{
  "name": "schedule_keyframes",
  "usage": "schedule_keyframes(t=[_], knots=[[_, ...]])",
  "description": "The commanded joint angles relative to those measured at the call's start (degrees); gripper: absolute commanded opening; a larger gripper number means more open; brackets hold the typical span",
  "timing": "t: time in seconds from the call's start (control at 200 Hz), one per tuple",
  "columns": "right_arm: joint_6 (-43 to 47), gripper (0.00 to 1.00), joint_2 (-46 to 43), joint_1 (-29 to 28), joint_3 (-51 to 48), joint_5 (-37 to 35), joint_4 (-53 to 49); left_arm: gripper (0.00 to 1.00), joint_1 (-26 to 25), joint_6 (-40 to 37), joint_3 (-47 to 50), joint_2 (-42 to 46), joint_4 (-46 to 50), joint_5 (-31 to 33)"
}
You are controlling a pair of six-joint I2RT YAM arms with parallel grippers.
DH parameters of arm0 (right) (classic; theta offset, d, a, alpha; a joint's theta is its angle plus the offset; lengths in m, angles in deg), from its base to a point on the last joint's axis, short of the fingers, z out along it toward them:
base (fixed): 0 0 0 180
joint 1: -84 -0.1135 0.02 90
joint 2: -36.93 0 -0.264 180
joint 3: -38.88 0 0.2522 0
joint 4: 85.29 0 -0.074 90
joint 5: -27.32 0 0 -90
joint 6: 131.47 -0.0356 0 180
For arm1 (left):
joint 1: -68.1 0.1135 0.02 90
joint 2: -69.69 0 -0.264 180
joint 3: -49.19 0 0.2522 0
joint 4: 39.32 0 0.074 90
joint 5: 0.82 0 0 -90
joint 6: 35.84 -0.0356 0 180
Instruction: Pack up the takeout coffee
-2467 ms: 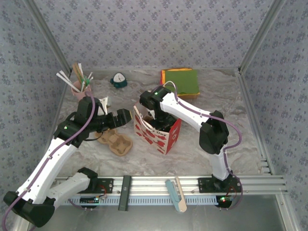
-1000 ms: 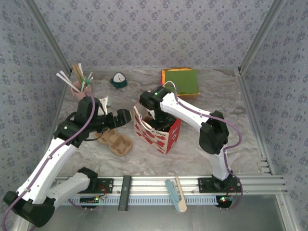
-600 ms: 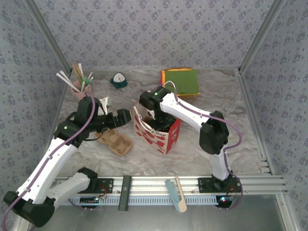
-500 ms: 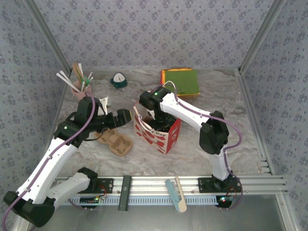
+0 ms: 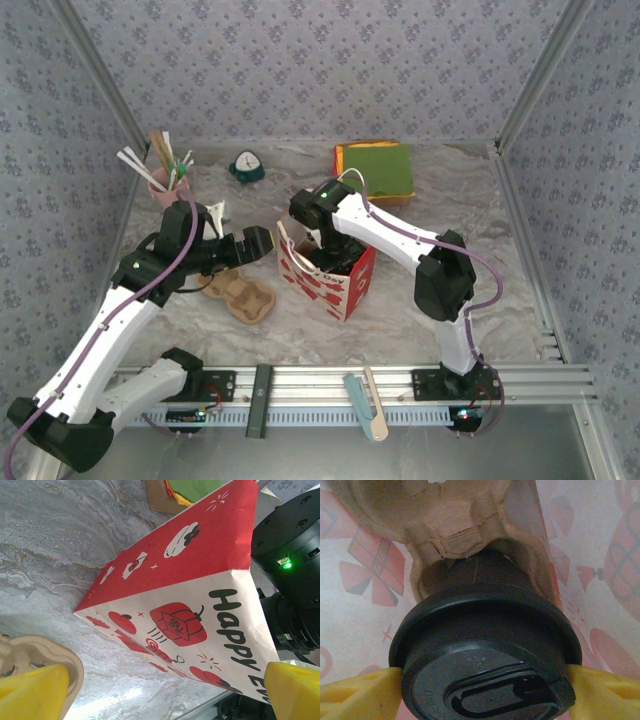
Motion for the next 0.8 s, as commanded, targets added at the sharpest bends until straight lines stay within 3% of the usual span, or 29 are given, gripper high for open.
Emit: schedule_keyframes(t=[0.0,0.795], knots=[[-1.00,0.84,-1.03,-0.38,0.09,-0.76,-0.79,1.00,-0.55,-0.12,0.28,0.62,-0.12,-0.19],[-1.36,0.84,-1.21,-0.53,1.05,-1.02,-1.31,1.00,-0.63,0.03,0.54,0.77,-0.33,-0.17]])
